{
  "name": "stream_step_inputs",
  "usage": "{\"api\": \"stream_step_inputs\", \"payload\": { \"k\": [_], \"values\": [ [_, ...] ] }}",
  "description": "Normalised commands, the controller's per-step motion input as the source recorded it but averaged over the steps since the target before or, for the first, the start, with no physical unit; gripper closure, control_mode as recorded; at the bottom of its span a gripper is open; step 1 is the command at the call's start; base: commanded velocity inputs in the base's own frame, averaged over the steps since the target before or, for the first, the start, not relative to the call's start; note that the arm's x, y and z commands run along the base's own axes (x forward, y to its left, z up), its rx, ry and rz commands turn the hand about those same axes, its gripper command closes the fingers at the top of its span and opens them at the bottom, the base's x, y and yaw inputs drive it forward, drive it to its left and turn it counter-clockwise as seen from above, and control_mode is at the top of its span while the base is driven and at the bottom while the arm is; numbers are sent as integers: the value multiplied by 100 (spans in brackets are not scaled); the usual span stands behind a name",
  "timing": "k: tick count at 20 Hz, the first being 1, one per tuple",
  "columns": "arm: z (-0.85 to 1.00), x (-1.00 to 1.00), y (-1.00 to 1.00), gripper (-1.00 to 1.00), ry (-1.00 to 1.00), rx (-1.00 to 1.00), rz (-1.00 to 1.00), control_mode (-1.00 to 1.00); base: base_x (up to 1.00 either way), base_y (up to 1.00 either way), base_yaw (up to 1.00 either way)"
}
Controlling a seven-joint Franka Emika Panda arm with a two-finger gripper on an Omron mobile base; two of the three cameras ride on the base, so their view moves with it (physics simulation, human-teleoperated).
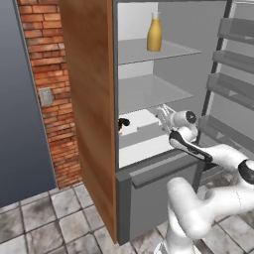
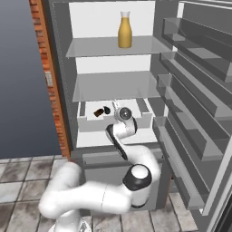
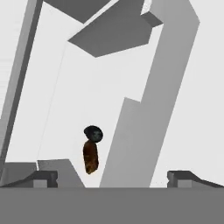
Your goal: Place the eggplant and sweet potato inside the fridge drawer. Close the drawer after placing the vegetables.
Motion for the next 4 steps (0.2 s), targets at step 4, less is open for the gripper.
{"api": "stream_step_inputs", "payload": {
  "k": [4],
  "values": [
    [55, -94, 9, -100, 0, 6, 0, -100, 0, 0, 0]
  ]
}}
